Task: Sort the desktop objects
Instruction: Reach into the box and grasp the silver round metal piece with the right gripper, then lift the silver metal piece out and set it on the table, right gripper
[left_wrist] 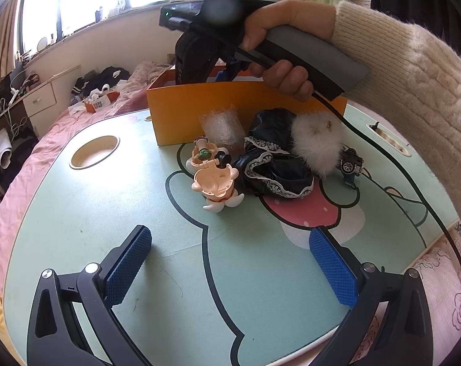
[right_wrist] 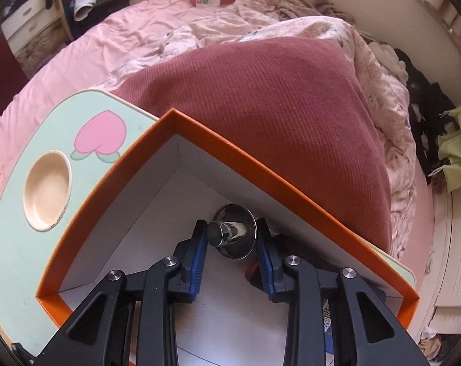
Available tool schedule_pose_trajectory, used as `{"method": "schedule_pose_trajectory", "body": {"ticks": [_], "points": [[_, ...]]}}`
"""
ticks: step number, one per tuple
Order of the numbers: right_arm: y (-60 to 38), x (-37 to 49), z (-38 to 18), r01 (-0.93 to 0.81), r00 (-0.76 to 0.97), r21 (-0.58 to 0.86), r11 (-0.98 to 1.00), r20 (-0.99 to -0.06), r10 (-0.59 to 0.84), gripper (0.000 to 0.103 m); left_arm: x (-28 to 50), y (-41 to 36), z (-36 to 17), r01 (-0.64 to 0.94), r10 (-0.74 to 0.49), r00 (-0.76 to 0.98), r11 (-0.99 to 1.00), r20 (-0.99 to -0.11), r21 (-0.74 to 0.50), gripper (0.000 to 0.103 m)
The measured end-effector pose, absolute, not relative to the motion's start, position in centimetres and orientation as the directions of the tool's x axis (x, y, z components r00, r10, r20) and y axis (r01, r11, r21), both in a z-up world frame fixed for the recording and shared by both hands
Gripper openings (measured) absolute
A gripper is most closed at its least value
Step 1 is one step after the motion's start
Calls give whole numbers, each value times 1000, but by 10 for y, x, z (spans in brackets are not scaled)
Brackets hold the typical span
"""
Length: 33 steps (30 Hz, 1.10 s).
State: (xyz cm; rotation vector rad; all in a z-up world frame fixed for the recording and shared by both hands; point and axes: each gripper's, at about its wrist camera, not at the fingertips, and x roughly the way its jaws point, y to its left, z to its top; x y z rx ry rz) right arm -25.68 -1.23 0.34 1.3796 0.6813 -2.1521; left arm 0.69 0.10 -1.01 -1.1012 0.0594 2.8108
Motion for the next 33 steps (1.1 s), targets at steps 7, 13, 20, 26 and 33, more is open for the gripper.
{"method": "schedule_pose_trajectory", "body": {"ticks": [7,13,20,26,33], "points": [[34,-218,71,615,-496,-2,-788,-778,-386,30,6,1,-10,-127,99,-728,-992,-679,-9,103],[100,-145,100,621,-533,76,-780,-688,-492,30,6,2,-11,-127,99,-728,-992,-679,-8,103],[140,-122,48,549,-506,80,-832,-760,-407,30,3,2,-11,-126,98,-727,-992,-680,-8,103],[133,-137,15,522,-484,88,-849,-788,-379,31,4,2,-11,-129,100,-727,-992,-679,-9,103],[162,-112,30,508,-568,144,-849,-686,-455,76,5,1,-11,-128,100,-728,-992,-679,-9,103]]}}
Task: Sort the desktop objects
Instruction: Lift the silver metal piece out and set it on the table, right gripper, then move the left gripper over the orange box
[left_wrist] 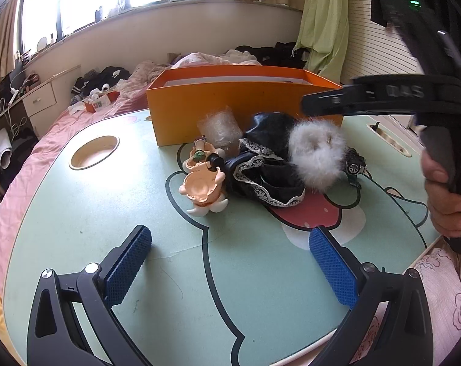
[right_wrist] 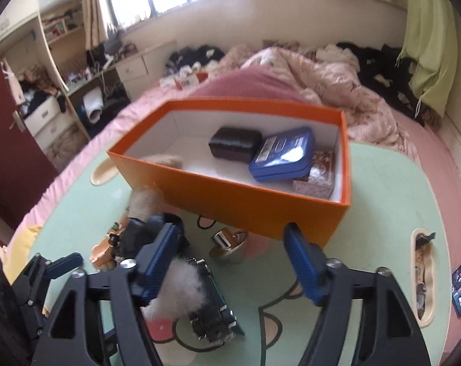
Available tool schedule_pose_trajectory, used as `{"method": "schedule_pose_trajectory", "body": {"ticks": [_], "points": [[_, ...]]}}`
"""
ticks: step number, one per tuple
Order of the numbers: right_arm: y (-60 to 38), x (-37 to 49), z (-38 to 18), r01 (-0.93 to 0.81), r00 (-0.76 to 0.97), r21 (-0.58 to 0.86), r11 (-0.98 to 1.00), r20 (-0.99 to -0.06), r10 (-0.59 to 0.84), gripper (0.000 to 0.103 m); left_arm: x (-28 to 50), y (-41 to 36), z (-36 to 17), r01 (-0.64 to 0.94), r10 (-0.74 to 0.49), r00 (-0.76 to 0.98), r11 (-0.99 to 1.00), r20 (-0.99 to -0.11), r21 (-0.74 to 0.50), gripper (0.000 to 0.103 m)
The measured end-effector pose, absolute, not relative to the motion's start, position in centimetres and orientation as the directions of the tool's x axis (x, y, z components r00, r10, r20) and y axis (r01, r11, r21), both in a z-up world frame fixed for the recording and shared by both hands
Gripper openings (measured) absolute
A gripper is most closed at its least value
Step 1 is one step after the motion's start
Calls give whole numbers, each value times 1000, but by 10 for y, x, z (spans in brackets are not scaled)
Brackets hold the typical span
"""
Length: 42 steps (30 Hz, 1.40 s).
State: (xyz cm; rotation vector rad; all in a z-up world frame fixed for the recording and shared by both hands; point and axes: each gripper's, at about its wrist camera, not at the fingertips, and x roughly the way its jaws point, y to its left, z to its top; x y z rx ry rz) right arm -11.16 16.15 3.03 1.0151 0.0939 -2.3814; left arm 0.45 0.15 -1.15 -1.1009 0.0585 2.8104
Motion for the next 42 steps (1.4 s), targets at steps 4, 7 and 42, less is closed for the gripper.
{"method": "schedule_pose_trajectory", "body": {"ticks": [4,7,42], "points": [[180,-81,29,510,-591,111,-853,-676,-441,77,5,1,-12,-128,100,-728,-992,-679,-9,103],[194,-61,18,500,-591,107,-859,-684,-429,77,5,1,-12,-128,100,-728,-992,-679,-9,103],[191,-40,-8,492,-591,16,-871,-728,-347,103,5,-1,-12,-132,101,-728,-991,-678,-7,103]]}}
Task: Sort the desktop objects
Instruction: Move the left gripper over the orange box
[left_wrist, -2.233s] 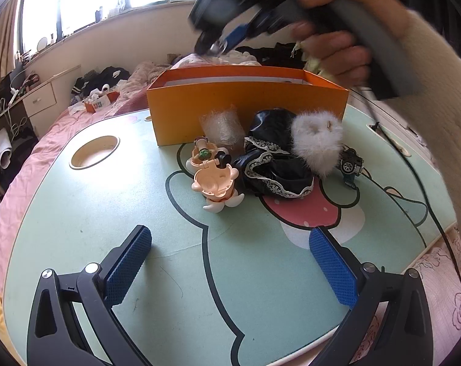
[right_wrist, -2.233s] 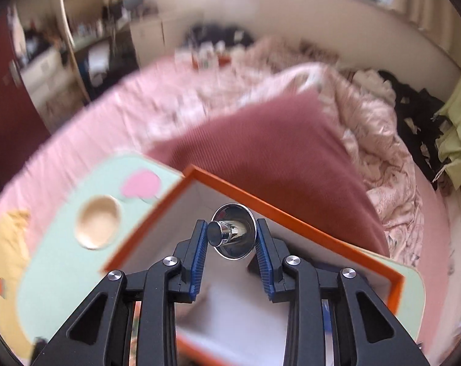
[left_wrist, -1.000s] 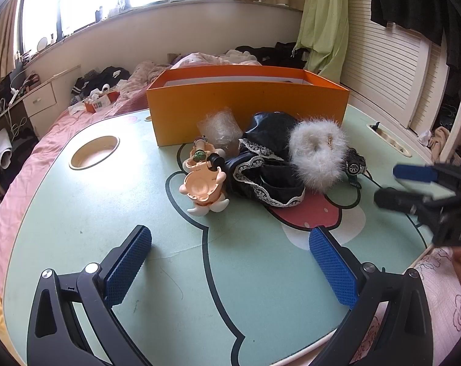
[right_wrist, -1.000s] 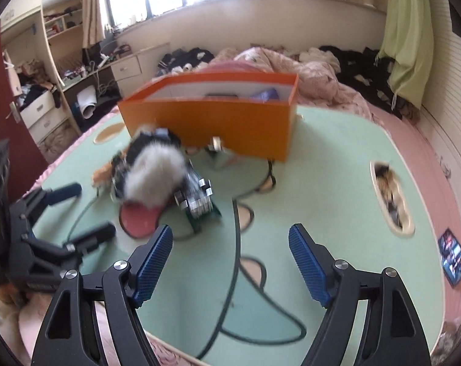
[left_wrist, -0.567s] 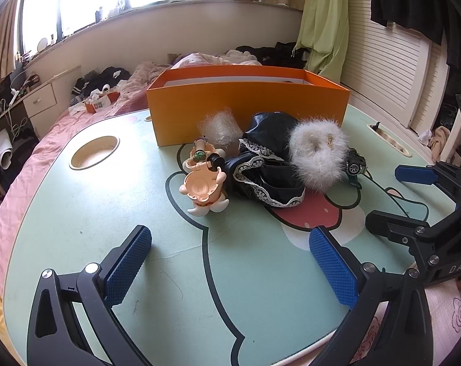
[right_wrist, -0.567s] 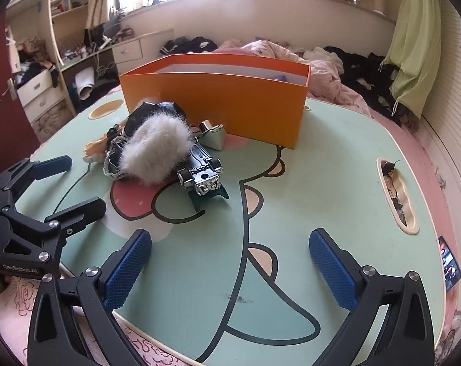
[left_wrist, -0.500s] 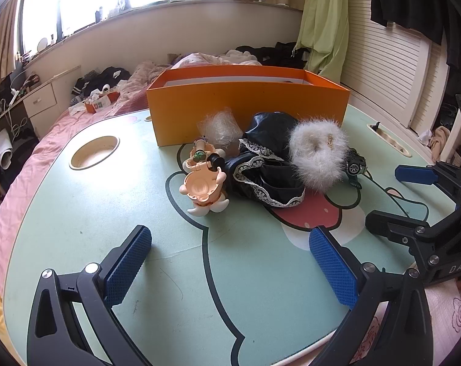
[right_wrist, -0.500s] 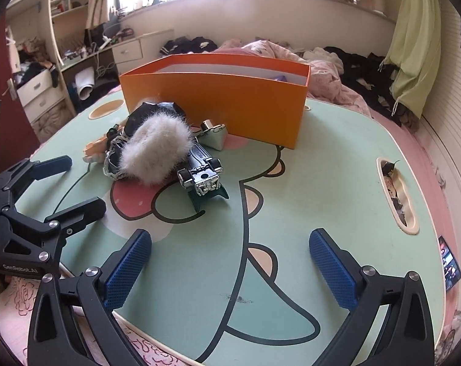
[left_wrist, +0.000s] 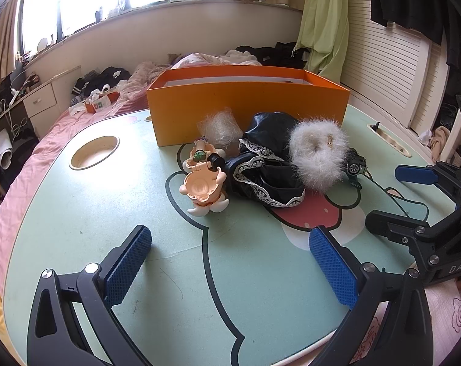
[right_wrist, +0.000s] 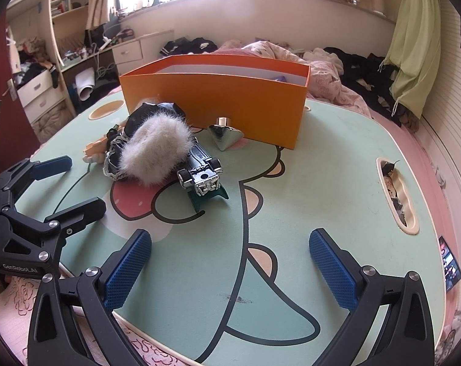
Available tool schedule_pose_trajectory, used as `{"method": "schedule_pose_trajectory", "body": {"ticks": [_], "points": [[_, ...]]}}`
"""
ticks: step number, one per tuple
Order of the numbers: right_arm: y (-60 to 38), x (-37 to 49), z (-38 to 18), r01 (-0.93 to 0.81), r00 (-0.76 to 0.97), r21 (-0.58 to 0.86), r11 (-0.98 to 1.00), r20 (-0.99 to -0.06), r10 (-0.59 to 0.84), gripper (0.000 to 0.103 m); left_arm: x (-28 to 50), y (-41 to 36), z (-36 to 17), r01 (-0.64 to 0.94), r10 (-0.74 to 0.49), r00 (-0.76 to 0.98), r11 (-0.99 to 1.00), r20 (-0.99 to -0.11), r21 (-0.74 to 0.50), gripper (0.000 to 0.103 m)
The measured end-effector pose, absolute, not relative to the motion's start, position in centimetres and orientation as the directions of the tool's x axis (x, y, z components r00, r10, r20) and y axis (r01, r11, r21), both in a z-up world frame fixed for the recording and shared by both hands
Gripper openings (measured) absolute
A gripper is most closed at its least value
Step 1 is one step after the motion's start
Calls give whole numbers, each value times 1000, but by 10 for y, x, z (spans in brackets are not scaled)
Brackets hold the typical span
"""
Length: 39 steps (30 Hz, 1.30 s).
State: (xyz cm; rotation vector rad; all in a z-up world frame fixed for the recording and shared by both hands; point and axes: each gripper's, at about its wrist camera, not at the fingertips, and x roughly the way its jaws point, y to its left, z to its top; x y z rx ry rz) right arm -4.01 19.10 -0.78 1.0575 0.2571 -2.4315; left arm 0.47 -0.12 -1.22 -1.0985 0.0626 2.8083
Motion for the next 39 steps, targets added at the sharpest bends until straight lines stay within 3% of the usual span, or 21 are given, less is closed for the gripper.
{"method": "schedule_pose_trajectory", "body": {"ticks": [39], "points": [[190,-37,-9,491,-592,15,-871,-727,-347,103,5,-1,-15,-133,102,-727,-991,-679,-6,103]]}}
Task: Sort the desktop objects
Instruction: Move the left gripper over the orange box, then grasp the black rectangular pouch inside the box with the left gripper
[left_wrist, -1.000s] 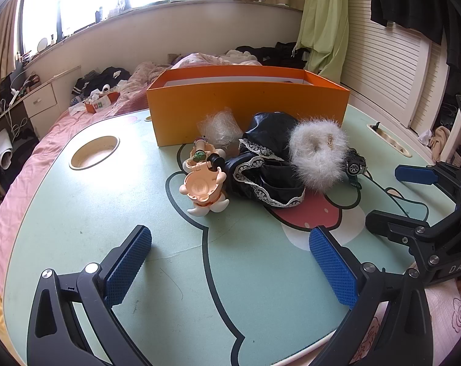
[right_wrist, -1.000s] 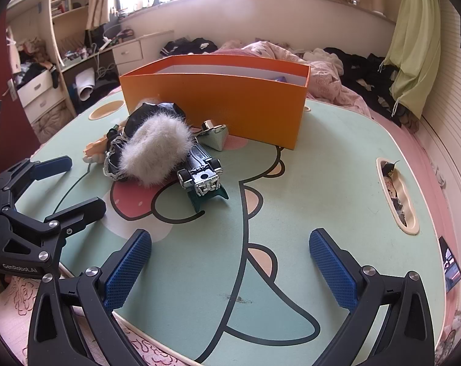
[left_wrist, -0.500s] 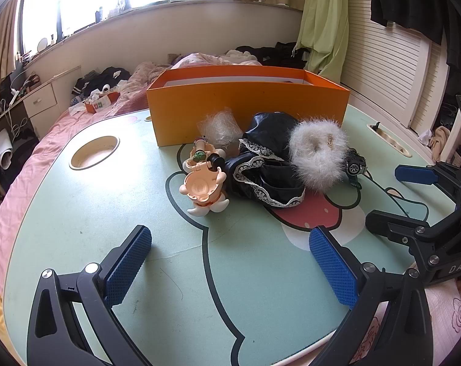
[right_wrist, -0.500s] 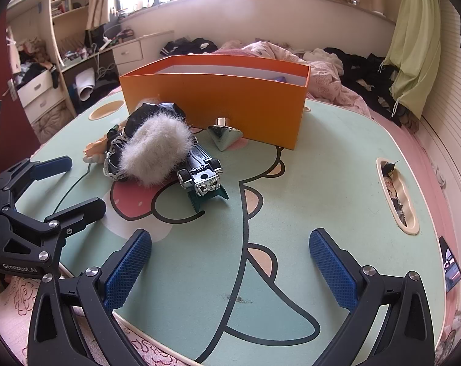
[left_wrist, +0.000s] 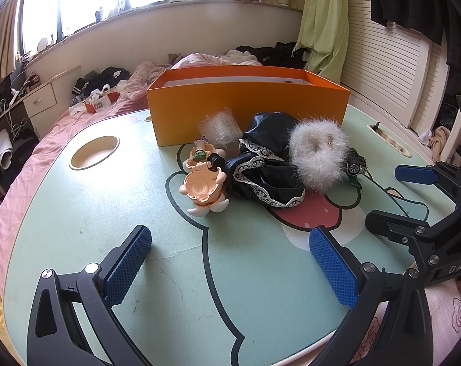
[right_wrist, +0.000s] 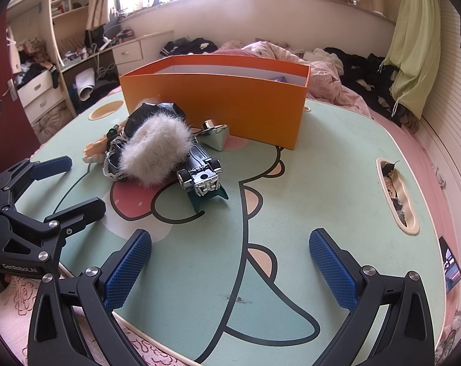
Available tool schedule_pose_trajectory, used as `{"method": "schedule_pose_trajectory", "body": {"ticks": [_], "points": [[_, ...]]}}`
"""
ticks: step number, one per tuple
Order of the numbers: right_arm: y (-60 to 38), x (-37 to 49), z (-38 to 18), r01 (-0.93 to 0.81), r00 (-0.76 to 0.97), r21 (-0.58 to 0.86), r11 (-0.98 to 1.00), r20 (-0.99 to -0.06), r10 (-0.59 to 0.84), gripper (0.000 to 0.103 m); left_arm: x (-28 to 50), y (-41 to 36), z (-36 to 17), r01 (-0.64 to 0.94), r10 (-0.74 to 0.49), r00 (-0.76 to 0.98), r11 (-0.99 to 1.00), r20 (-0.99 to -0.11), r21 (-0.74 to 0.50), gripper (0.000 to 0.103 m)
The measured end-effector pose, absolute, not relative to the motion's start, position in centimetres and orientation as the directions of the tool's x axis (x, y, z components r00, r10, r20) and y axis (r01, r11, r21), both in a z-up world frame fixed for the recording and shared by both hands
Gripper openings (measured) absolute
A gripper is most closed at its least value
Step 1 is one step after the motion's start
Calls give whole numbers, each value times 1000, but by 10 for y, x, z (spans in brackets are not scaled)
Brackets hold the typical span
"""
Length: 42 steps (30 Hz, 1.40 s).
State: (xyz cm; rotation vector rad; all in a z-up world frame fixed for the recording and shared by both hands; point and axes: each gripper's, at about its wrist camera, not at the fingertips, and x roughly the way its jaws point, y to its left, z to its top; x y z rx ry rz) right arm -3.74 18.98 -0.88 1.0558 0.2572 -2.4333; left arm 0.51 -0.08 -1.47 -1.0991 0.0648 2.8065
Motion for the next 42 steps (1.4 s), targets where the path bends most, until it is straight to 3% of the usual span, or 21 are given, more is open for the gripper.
{"method": "schedule_pose_trajectory", "body": {"ticks": [18,21,24,26,32,34,38,42], "points": [[189,-37,-8,491,-592,17,-871,-727,-348,103,6,-5,-10,-147,115,-710,-989,-695,-15,103],[188,-38,-8,492,-591,17,-870,-727,-348,103,5,-10,19,-163,132,-754,-987,-644,-12,103],[188,-38,-8,491,-592,17,-871,-727,-348,103,-9,-9,64,-160,94,-822,-985,-561,69,103],[188,-38,-8,492,-592,17,-871,-727,-348,103,-38,-4,91,-186,96,-827,-977,-554,108,96],[189,-40,-8,493,-592,17,-870,-726,-350,103,-182,12,88,-242,196,-516,-967,-834,-78,93],[189,-40,-8,493,-592,17,-870,-726,-350,103,-217,23,74,-213,165,-456,-974,-875,-73,90],[188,-40,-7,491,-594,19,-871,-724,-351,103,-266,35,38,-149,95,-337,-988,-937,-47,71],[187,-40,-8,490,-596,21,-872,-722,-352,103,-277,42,20,-158,143,-275,-982,-951,-102,68]]}}
